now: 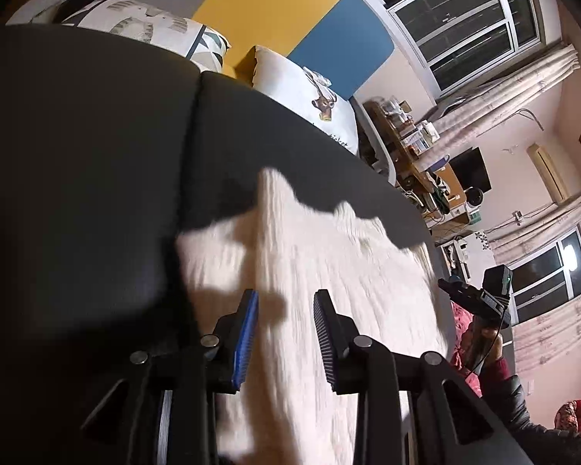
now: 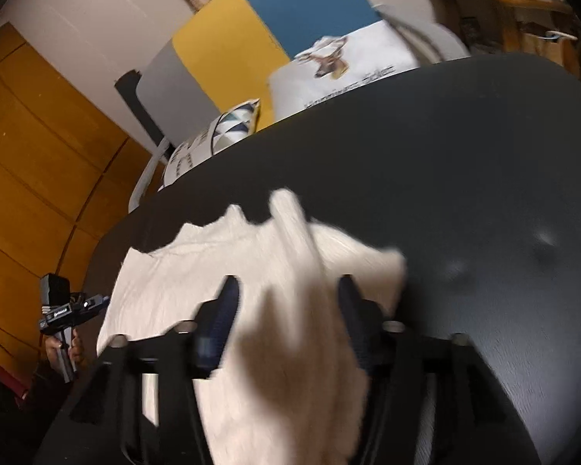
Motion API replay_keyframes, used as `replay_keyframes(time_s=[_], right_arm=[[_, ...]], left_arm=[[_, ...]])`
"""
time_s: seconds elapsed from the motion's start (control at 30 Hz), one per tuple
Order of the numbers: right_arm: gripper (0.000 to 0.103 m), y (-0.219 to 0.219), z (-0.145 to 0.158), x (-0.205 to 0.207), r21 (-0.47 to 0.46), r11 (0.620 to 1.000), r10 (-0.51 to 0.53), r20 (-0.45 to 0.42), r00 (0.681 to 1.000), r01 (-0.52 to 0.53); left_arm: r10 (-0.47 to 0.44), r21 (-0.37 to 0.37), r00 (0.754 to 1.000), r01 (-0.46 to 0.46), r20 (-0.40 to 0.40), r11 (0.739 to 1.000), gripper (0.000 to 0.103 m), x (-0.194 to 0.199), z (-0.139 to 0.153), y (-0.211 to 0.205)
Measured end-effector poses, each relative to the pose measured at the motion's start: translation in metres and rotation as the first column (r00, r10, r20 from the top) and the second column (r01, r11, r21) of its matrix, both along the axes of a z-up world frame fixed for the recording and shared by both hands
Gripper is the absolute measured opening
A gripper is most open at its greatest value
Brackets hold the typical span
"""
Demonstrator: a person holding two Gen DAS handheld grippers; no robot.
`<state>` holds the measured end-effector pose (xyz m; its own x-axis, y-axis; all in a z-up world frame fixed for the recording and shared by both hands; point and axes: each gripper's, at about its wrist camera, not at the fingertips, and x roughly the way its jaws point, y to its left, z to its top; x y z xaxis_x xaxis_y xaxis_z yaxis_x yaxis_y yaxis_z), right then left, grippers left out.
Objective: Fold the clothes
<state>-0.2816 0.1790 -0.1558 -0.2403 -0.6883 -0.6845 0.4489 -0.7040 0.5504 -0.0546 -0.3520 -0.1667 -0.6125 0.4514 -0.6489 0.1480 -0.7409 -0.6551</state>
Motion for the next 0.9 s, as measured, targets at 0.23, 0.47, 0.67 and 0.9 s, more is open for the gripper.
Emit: replay_keyframes(time_s=[0.23, 0.47, 0.67, 0.9], right_arm=[[0.061, -0.064, -0.029, -0.023, 0.156, 0.984, 0.081, 0.042, 0.996, -0.086], [0.01, -0.067, -0.007, -0.01, 0.249, 0.963, 0.12, -0.052, 0.991, -0.103], [0.01, -0.059, 0.007, -0.022, 0.191, 0.98, 0.077, -0.081, 0.994, -0.061], [0.016, -0.044, -0.043, -0.037, 0.117, 0.993, -0.027, 0.085, 0.996, 0.017]], left_arm=[[-0.009, -0.003, 1.0, 0.009, 0.021, 1.0, 0.035, -0.038, -0.01, 0.005], [0.03, -0.133, 0.996, -0.041, -0.084, 0.99, 0.006, -0.024, 0.015, 0.019], [0.096, -0.148, 0.995, -0.098, -0.02, 0.984, 0.006, -0.019, -0.003, 0.008], [0.198, -0.188, 0.98, -0.19, 0.024, 0.964, 0.026, -0.015, 0.001, 0.007]])
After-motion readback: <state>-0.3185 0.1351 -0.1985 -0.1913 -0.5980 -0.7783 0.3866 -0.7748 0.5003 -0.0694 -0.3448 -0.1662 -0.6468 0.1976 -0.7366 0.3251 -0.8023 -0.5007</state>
